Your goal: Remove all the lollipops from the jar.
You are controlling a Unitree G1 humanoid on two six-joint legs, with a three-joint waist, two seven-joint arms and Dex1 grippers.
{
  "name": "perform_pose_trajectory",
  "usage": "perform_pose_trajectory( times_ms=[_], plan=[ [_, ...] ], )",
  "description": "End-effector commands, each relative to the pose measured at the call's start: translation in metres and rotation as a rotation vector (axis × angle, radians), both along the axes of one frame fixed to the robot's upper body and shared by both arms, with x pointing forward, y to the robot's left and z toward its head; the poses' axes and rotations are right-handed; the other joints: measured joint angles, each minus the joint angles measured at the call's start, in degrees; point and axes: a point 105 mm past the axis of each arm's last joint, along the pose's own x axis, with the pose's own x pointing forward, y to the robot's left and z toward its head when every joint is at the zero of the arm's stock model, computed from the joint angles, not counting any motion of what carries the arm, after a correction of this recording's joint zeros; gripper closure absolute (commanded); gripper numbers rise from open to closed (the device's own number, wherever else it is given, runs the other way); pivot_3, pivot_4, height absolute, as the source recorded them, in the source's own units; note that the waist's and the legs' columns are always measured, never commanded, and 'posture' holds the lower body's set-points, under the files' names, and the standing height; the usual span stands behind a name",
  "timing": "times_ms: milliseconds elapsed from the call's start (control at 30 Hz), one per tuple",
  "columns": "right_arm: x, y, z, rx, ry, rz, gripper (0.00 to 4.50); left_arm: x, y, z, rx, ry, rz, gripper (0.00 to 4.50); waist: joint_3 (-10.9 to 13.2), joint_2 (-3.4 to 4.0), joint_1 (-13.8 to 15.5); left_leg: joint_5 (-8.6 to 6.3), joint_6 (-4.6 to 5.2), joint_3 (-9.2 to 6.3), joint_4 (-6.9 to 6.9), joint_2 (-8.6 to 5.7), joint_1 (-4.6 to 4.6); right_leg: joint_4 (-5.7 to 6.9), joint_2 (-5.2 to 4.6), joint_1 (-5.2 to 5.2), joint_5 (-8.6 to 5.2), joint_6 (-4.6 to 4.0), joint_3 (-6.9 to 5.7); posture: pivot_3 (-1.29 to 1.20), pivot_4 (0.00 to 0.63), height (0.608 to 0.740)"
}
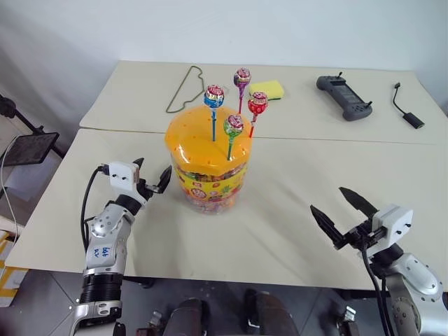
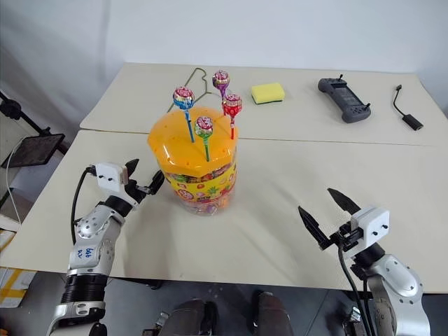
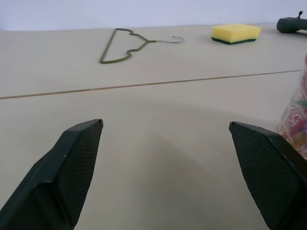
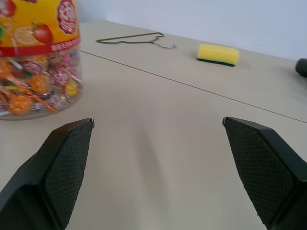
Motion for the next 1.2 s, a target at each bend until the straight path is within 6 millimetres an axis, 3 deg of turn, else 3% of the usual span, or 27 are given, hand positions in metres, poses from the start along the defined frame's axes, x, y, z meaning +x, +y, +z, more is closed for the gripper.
perform_pose_trajectory(
  times_ms=[33,100,200,367,433,500,567,700,833,967,1200],
  plan=[
    [-0.003,0.009,0.011,-0.023,-0.044,0.058,0.0,-0.002,0.006,0.015,0.032,-0.054,0.008,0.03,0.0,0.0,-0.01,0.0,0.0,0.0,0.0,0.0,0.0,0.0,0.0,0.0,0.0,0.0,0.0,0.0,0.15,0.74],
    [-0.005,0.015,0.013,-0.03,-0.052,0.133,0.0,-0.009,0.013,0.02,0.021,-0.048,-0.052,0.03,0.0,0.0,-0.07,0.0,0.0,0.0,0.01,0.0,0.0,0.0,0.0,0.0,0.0,0.0,-0.01,0.0,0.15,0.74],
    [-0.007,0.024,0.032,0.024,-0.128,0.209,0.0,-0.021,0.023,0.033,0.034,-0.064,-0.178,0.03,0.02,-0.02,-0.57,-0.02,-0.04,0.02,0.02,0.07,0.01,0.05,0.03,-0.02,-0.02,-0.03,-0.07,0.0,0.15,0.74],
    [-0.012,0.042,0.074,0.086,-0.229,0.38,0.0,-0.046,0.038,0.082,0.005,-0.05,-0.434,0.03,0.03,-0.04,-0.74,-0.04,-0.06,-0.02,0.16,0.12,-0.02,0.07,0.01,-0.02,-0.02,-0.11,-0.14,0.0,0.15,0.74],
    [-0.02,0.046,0.089,0.118,-0.273,0.462,0.0,-0.084,0.044,0.102,-0.093,0.062,-0.672,0.03,0.07,-0.13,-0.9,-0.07,-0.1,-0.07,0.16,0.14,-0.02,0.09,0.01,-0.01,-0.03,-0.11,-0.16,0.0,0.15,0.74],
    [-0.029,0.051,0.1,0.182,-0.284,0.554,0.0,-0.107,0.047,0.116,-0.146,0.082,-0.773,0.03,0.08,-0.12,-1.43,-0.05,-0.33,-0.13,0.17,0.2,-0.06,0.11,0.02,-0.03,-0.03,-0.11,-0.21,0.0,0.15,0.74],
    [-0.033,0.053,0.106,0.214,-0.305,0.618,0.0,-0.109,0.05,0.118,-0.122,0.072,-0.755,0.03,0.07,-0.04,-1.44,-0.16,-0.31,-0.11,0.17,0.2,-0.03,0.08,-0.01,0.01,-0.02,-0.09,-0.22,0.0,0.15,0.74],
    [-0.024,0.05,0.113,0.24,-0.343,0.593,0.0,-0.113,0.048,0.137,-0.149,-0.125,-0.716,0.03,0.08,-0.05,-1.18,-0.19,-0.27,-0.1,0.31,0.15,-0.07,-0.04,-0.06,0.07,-0.02,-0.08,-0.23,0.0,0.15,0.74],
    [-0.006,0.06,0.115,0.228,-0.311,0.581,0.0,-0.118,0.029,0.129,-0.171,-0.133,-0.759,0.03,0.07,-0.08,-1.53,-0.22,-0.4,-0.03,0.34,0.15,-0.04,0.03,-0.07,0.07,-0.02,-0.09,-0.13,0.0,0.15,0.74],
    [0.021,0.079,0.114,0.151,-0.207,0.577,0.0,-0.112,0.016,0.125,-0.174,-0.149,-0.768,0.03,0.07,-0.06,-1.73,-0.14,-0.37,0.07,0.34,0.15,0.02,0.19,-0.06,-0.01,-0.03,-0.11,-0.11,0.0,0.15,0.74],
    [0.047,0.121,0.129,0.112,-0.149,0.65,0.0,-0.107,-0.001,0.134,-0.212,-0.197,-0.821,0.03,0.07,-0.07,-1.51,-0.13,-0.36,0.05,0.38,0.15,-0.09,0.17,-0.04,-0.06,-0.03,-0.1,-0.16,0.0,0.15,0.74]
  ],
)
